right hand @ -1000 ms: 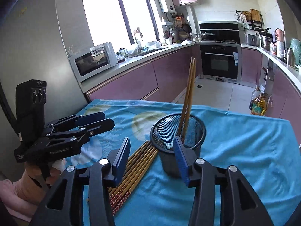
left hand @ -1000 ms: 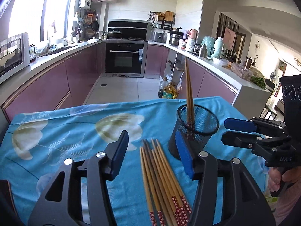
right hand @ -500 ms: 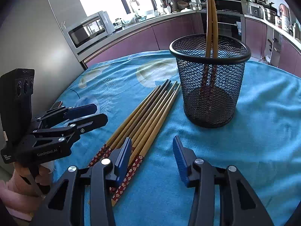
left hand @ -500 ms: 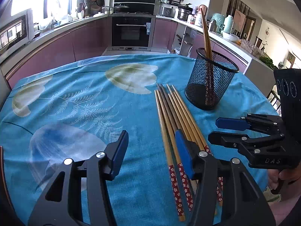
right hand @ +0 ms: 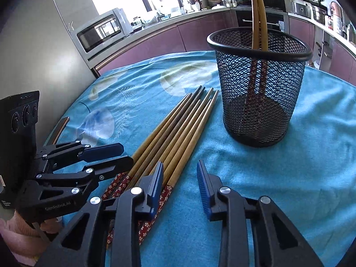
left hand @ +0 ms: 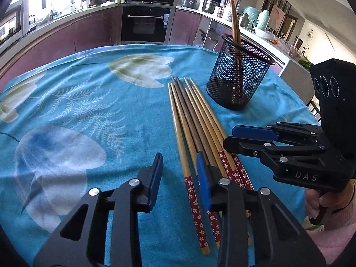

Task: Organize utensils
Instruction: 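Grasp a chopstick with the left gripper while the right gripper grasps another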

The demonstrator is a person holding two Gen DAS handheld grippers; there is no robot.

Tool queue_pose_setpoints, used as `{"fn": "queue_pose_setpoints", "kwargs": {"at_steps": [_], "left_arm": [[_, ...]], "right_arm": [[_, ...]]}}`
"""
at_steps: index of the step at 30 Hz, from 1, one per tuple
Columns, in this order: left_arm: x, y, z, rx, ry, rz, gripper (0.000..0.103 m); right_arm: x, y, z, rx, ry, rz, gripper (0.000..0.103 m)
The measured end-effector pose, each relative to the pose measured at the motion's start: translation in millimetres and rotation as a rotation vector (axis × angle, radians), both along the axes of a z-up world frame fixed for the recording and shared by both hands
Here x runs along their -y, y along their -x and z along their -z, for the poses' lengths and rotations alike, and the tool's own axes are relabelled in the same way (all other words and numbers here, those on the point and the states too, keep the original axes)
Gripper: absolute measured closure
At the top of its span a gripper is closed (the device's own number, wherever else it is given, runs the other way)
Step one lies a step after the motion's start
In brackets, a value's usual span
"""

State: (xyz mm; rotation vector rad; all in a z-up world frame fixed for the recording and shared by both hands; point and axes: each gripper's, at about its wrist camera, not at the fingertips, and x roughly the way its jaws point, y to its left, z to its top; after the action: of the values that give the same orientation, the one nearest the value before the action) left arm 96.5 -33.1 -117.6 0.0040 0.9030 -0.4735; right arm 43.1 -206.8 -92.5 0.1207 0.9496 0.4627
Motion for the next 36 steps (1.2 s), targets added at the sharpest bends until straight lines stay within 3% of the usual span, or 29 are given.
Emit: {"fn": "queue_pose_setpoints", "kwargs": {"at_steps": [9, 13, 33, 36], "left_arm": [[1, 3, 3, -0.034, 0.045, 0.033, 0.082], [3, 6, 4, -0.041, 0.043, 0.043, 0.086], [-7, -5, 4, -0.059, 0.061, 0.026, 0.085], [-6, -3, 4, -0.059, 0.063, 0.027, 0.089]], "right_arm": [[-5, -2, 3, -0.007, -0.015, -0.008, 0.078], [-3, -3, 3, -0.017, -0.023, -0.012, 0.083], [1, -2, 4, -0.045, -0.014, 0.002, 0.086], [0, -2, 3, -0.045, -0.024, -0.002, 0.089]]}}
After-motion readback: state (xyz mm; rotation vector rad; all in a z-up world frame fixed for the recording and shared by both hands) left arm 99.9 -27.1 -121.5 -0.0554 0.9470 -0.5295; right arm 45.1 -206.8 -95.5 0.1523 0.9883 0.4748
